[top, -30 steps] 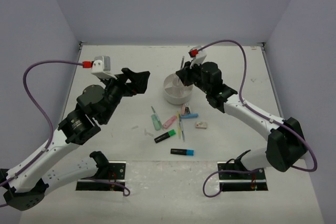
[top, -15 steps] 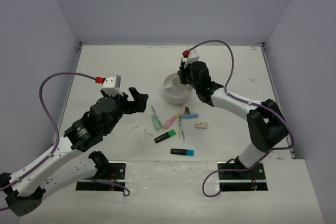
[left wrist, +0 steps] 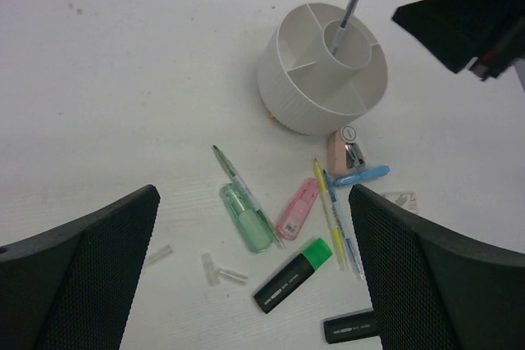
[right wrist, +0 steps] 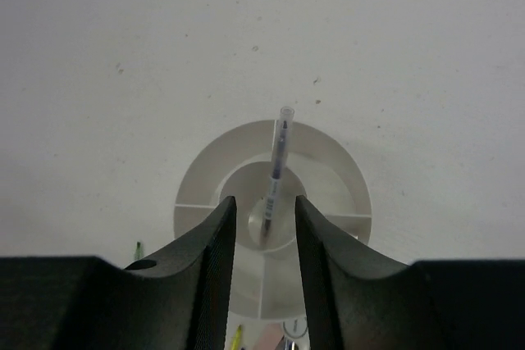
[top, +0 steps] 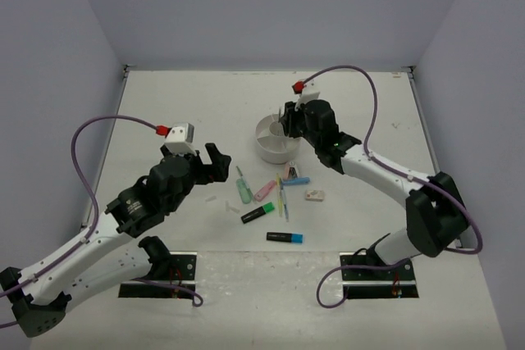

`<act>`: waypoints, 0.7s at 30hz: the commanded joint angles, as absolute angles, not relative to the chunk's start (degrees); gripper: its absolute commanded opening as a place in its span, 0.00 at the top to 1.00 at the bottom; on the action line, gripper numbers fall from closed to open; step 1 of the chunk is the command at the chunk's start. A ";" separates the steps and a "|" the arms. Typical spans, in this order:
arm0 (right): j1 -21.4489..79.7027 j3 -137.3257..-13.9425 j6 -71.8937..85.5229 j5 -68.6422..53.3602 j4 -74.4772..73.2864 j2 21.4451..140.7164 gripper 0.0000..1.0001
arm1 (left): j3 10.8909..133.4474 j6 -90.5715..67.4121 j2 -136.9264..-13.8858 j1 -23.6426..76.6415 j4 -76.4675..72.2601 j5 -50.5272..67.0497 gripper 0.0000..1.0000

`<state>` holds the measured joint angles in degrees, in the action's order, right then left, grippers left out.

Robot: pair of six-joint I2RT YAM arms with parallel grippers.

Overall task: Sort the stationery into containers
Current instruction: Place the pen in the storage box, then pick up the pen from the center of the board.

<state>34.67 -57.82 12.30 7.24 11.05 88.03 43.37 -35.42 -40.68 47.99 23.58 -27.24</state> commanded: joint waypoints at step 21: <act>50.04 -53.46 35.06 5.72 -31.54 85.33 0.72 | 50.78 -36.83 -43.90 47.90 47.18 -39.66 0.00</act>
